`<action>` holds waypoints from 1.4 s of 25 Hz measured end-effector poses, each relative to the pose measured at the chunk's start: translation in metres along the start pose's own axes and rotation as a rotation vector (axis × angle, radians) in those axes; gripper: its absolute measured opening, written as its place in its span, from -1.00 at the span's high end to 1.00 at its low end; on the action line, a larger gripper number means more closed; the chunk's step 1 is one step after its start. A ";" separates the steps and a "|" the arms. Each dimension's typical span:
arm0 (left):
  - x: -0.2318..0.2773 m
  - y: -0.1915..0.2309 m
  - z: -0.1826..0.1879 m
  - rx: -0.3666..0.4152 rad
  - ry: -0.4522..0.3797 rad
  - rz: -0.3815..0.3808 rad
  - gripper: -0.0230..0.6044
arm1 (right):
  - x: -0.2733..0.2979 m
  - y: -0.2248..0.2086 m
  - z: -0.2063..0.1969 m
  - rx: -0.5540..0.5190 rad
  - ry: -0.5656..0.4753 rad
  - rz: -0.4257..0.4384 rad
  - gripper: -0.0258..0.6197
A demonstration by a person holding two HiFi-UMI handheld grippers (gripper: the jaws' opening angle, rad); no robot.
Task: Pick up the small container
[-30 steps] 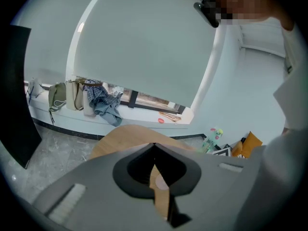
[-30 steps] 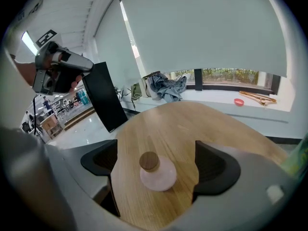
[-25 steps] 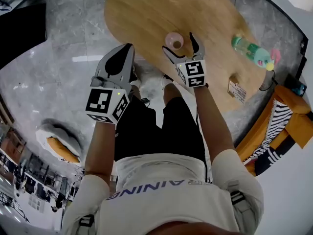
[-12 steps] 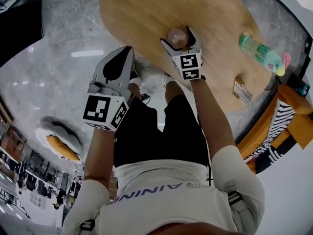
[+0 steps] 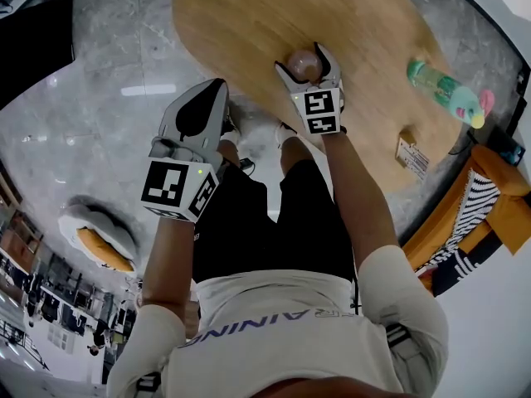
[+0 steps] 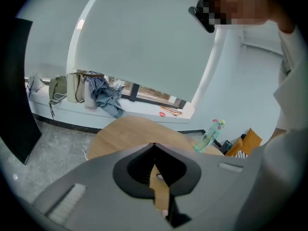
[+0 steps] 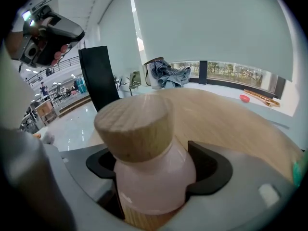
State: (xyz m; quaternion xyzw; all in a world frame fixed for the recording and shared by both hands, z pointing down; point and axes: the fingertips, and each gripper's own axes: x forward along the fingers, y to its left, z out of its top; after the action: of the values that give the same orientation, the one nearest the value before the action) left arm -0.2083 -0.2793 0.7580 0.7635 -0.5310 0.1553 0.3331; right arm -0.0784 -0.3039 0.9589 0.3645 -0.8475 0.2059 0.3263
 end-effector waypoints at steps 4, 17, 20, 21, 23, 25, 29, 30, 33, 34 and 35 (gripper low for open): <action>-0.008 -0.002 0.013 -0.003 -0.018 0.003 0.93 | -0.021 0.001 0.020 0.009 -0.032 -0.001 -0.39; -0.067 -0.042 0.114 0.046 -0.163 -0.024 0.93 | -0.138 0.017 0.147 0.048 -0.209 0.007 -0.39; -0.088 -0.054 0.133 0.059 -0.193 -0.026 0.93 | -0.168 0.023 0.177 0.047 -0.236 0.006 -0.39; -0.095 -0.058 0.138 0.065 -0.202 -0.025 0.93 | -0.178 0.024 0.188 0.045 -0.245 0.006 -0.39; -0.107 -0.066 0.149 0.076 -0.219 -0.020 0.93 | -0.199 0.024 0.210 0.042 -0.266 0.007 -0.40; -0.119 -0.074 0.161 0.088 -0.238 -0.015 0.93 | -0.219 0.023 0.231 0.040 -0.289 0.007 -0.40; -0.146 -0.090 0.184 0.113 -0.277 -0.004 0.93 | -0.263 0.022 0.267 0.013 -0.345 0.007 -0.40; -0.152 -0.094 0.190 0.121 -0.286 -0.002 0.93 | -0.275 0.021 0.273 0.003 -0.362 0.004 -0.40; -0.170 -0.110 0.204 0.143 -0.311 -0.001 0.93 | -0.309 0.012 0.286 -0.031 -0.409 -0.014 -0.40; -0.175 -0.115 0.208 0.148 -0.317 0.000 0.93 | -0.319 0.007 0.288 -0.044 -0.425 -0.023 -0.40; -0.180 -0.119 0.210 0.153 -0.322 0.001 0.93 | -0.329 0.003 0.289 -0.057 -0.440 -0.035 -0.40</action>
State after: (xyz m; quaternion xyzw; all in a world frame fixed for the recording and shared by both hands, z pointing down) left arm -0.1933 -0.2682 0.4576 0.8015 -0.5644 0.0711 0.1843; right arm -0.0254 -0.3129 0.5239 0.4059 -0.8973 0.0917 0.1470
